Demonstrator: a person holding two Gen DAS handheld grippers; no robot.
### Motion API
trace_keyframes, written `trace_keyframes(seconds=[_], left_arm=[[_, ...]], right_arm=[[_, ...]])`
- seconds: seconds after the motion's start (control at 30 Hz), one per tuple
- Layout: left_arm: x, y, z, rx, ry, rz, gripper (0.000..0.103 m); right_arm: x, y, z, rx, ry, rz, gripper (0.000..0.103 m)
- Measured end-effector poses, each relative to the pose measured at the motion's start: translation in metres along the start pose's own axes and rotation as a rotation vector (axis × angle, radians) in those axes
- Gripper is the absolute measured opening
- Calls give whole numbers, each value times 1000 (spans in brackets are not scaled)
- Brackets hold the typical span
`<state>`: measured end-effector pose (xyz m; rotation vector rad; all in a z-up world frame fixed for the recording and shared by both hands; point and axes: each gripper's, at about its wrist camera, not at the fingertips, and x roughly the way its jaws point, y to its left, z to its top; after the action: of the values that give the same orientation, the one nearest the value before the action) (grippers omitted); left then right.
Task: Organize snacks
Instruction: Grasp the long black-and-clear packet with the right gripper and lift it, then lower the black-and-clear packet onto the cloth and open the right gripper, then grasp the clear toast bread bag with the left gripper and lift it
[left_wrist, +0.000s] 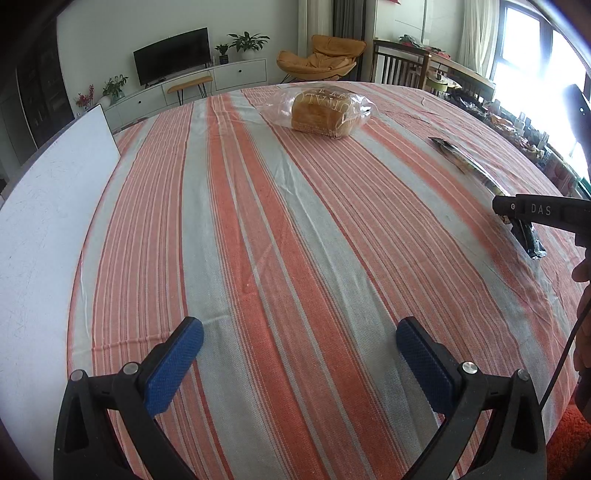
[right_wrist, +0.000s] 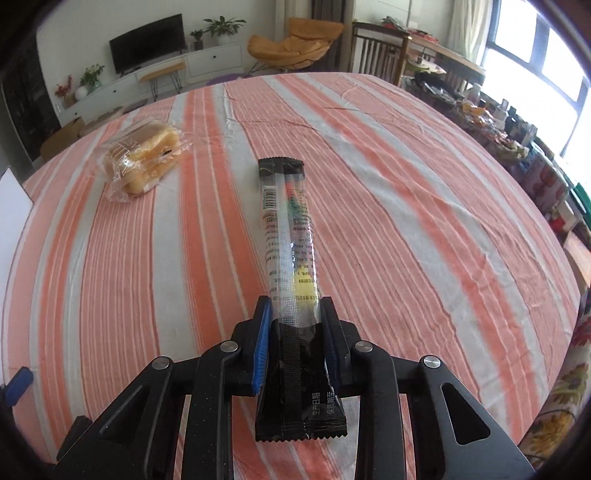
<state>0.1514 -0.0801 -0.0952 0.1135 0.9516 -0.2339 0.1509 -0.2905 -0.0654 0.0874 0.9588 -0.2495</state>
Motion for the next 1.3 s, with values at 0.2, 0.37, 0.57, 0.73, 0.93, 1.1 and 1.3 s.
trace_keyframes(seconds=[0.2,0.37,0.57,0.73,0.93,1.1,1.3], left_arm=[[0,0,0,0,0,-1,103],[0,0,0,0,0,-1,103],[0,0,0,1,0,0,103],[0,0,0,1,0,-1,103],[0,1,0,5,14,-1,103],[2,9,16,-36,172,5,102],[-22,-1,109,104,80,-154,103]], right_arm=[[-1,-12,-22,33,-59,-40,80],[4,-24,-21,94,-57,-8,88],[5,-24,-19,91,-53,-12,90],[5,-23,-20,91,-53,-12,91],[5,-23,-20,91,-53,-10,91],[6,-24,-19,90,-53,-5,92],[6,-24,-19,90,-53,-5,92]])
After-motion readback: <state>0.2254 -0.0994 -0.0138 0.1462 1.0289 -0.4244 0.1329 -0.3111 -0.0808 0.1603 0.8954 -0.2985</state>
